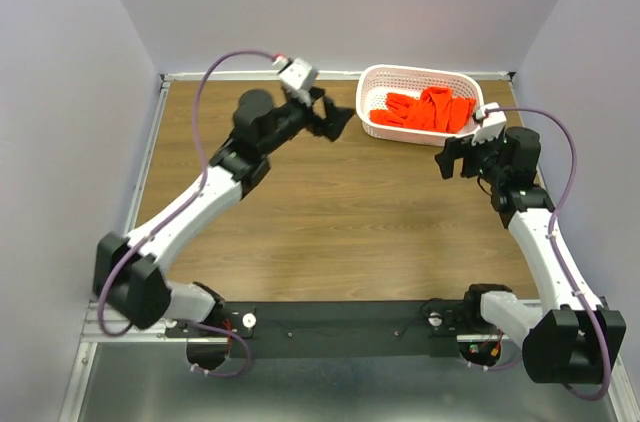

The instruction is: Fold and stack the t-shirts

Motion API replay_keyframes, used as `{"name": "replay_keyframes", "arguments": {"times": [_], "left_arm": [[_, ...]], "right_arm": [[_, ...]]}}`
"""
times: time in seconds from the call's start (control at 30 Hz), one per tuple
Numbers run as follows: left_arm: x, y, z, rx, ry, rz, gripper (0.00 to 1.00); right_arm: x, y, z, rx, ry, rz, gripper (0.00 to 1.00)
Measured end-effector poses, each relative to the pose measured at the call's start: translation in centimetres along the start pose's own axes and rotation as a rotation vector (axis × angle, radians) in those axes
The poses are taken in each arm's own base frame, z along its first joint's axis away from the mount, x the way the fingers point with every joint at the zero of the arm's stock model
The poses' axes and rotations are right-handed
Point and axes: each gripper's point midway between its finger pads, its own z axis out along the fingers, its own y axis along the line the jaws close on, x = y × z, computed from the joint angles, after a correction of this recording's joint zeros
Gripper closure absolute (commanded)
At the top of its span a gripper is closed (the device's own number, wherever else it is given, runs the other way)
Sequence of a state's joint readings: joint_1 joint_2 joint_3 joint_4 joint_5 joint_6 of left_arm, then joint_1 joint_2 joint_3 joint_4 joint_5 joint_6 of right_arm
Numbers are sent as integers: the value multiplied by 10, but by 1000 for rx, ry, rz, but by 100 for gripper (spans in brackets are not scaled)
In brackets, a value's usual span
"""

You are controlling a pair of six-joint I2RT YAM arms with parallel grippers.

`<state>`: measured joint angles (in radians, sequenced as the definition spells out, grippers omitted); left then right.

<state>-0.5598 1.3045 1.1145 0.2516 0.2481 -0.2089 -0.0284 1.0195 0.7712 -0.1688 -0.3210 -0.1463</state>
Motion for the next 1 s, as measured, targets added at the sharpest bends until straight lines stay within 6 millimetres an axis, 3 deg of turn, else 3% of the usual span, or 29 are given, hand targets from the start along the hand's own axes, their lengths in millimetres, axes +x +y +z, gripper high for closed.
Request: {"name": "replay_keyframes", "arguments": {"times": [0.07,0.17,0.3,0.5,0.67,0.83,0.93,1.0], "left_arm": [[-1,-11,31,37,5,-8,8],[-1,-25,95,90,8,-32,11],[16,-39,168,148,26,-89,12],[71,-63,251,233,58,-227,17],[119,-65,276,225,76,-321,18],[145,-62,279,213,80,-356,20],[161,-52,265,179,116,-346,19],[158,-43,249,143,128,-318,18]], "right_arm": [[-3,1,-1,-3,-6,24,0],[-7,-2,-2,13,-12,78,0],[-12,-22,-4,121,-22,186,0],[-11,-49,-10,291,-38,321,0],[-10,-56,-12,342,-46,372,0],[-7,-59,-7,346,-32,377,0],[-11,-61,22,284,24,353,0],[-8,-63,48,235,82,345,0]]}}
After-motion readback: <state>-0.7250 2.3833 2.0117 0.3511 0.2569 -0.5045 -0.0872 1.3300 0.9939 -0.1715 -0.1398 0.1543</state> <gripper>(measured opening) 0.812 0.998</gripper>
